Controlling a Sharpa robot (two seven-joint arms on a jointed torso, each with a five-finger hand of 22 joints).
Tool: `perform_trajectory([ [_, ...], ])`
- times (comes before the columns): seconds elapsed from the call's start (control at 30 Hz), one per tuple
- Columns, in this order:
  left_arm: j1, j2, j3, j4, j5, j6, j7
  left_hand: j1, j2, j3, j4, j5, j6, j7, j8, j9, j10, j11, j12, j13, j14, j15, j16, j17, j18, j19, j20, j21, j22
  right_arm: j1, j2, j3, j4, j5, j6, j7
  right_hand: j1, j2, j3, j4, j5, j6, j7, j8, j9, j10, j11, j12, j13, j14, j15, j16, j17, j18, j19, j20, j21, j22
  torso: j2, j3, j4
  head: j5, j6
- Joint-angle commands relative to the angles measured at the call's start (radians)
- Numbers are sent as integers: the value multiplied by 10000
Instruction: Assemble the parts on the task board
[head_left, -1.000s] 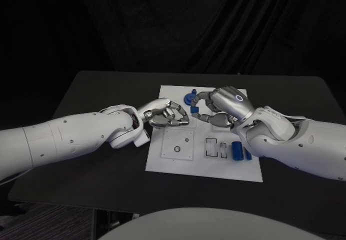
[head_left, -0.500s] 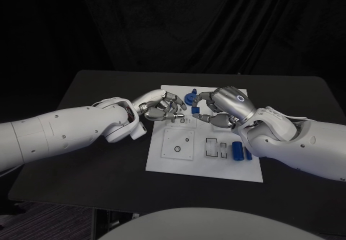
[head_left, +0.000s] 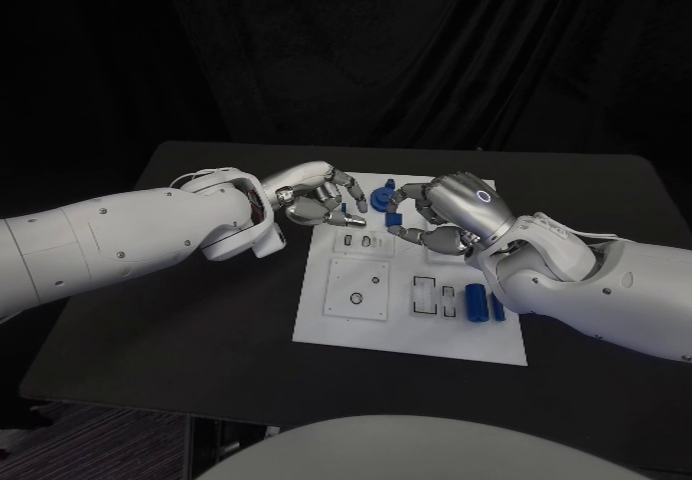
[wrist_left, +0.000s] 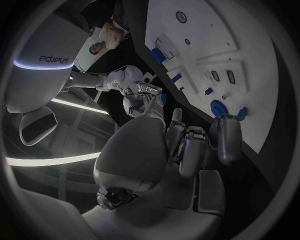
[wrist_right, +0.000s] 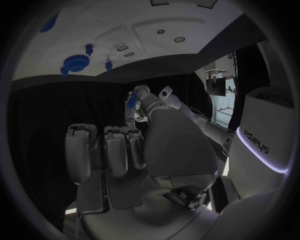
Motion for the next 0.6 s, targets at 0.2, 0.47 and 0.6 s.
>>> perform_trajectory([
  [0.2, 29, 311, 6, -200, -257, 1853, -501, 89, 463, 170, 5, -187, 620, -392, 616, 255, 1632, -605, 615, 2565, 1029, -631, 26, 2634, -362, 1675, -420, 1118, 2629, -23, -58, 8, -9, -43, -233, 34, -14, 51, -22, 46, 67, 73, -60, -19, -24, 1058, -28, 26, 2632, 1038, -63, 29, 2635, -10, 749, -64, 46, 2438, 10, 31, -50, 43, -1],
  [0.47, -16, 459, 6, -282, 858, 1668, -464, -49, 627, 231, 3, -39, 244, -357, 368, 206, 1632, -647, 615, 2565, 1029, -693, 26, 2634, -362, 1675, -522, 1118, 2629, -23, -83, 8, 16, -43, -267, 56, -27, 42, -22, 45, 67, 42, -52, -43, -40, 1058, -22, 26, 2632, 1038, -59, 29, 2635, -8, 745, -61, 40, 2435, 30, -15, -22, -27, -1],
  [0.6, -38, 478, 6, -269, 1130, 1438, -282, -43, 644, 271, 2, 32, -17, -242, 30, 58, 1632, -563, 615, 2565, 1029, -627, 26, 2634, -362, 1675, -490, 1118, 2629, -23, -70, 8, 37, -43, -270, 69, -38, 36, -22, 47, 67, 21, -44, -59, -51, 1058, -18, 26, 2632, 1038, -56, 29, 2635, -8, 744, -59, 39, 2435, 29, -27, -27, -28, -1],
])
